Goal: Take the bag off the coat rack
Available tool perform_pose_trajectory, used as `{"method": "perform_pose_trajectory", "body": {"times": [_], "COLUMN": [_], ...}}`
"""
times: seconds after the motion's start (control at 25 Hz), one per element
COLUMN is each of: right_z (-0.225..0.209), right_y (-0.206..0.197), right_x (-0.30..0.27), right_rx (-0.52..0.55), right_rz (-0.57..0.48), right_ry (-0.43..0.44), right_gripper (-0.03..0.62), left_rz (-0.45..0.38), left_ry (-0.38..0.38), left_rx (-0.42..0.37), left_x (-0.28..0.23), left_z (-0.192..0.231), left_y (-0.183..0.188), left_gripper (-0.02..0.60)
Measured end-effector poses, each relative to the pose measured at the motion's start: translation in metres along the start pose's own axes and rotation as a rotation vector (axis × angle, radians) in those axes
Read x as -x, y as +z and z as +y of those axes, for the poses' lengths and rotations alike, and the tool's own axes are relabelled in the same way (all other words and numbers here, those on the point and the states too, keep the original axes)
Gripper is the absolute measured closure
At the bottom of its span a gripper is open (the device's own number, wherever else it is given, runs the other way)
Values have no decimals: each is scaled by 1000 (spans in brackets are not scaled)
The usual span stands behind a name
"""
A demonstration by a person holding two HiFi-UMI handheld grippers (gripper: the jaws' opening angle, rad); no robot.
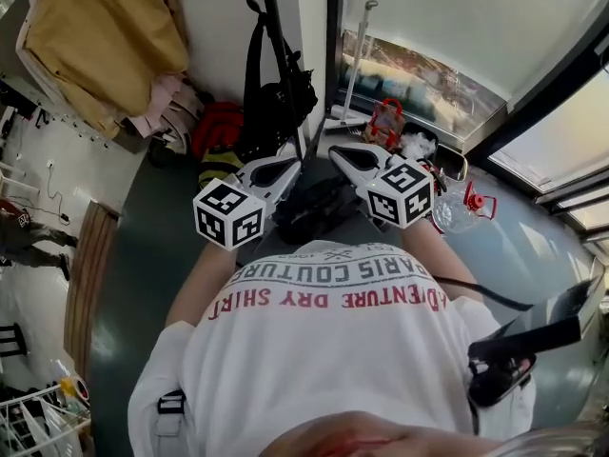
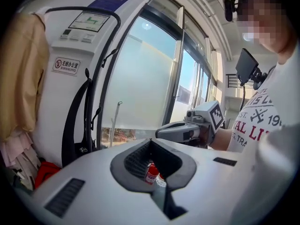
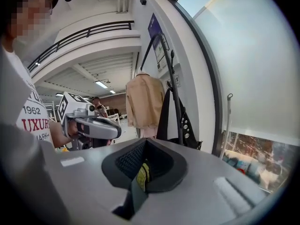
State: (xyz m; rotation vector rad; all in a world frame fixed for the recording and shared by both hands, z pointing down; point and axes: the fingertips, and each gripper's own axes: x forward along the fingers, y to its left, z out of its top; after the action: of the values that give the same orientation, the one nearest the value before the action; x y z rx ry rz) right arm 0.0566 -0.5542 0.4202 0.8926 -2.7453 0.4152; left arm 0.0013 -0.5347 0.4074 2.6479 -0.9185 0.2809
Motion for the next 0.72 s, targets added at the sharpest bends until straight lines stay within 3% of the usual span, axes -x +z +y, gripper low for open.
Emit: {"method": "perform_pose_trajectory", "body": {"times": [0.32, 0.52, 0.72], "right_z": [-27, -34, -51], "right_y": [18, 22, 22], "right_x": [-21, -36, -43], "right_rx": [-3, 1, -16], "right_rz": [-14, -8, 12], "right_ry": [24, 24, -4], "right_gripper": [594, 594, 594], "left_rz": [-9, -2, -103], "left_ry": [10, 23, 102], "left_rx": [9, -66, -125], "left_x": [-14, -16, -12], "left_z": [33, 56, 105], "left_y": [25, 38, 93], "left_gripper": [580, 579, 576]}}
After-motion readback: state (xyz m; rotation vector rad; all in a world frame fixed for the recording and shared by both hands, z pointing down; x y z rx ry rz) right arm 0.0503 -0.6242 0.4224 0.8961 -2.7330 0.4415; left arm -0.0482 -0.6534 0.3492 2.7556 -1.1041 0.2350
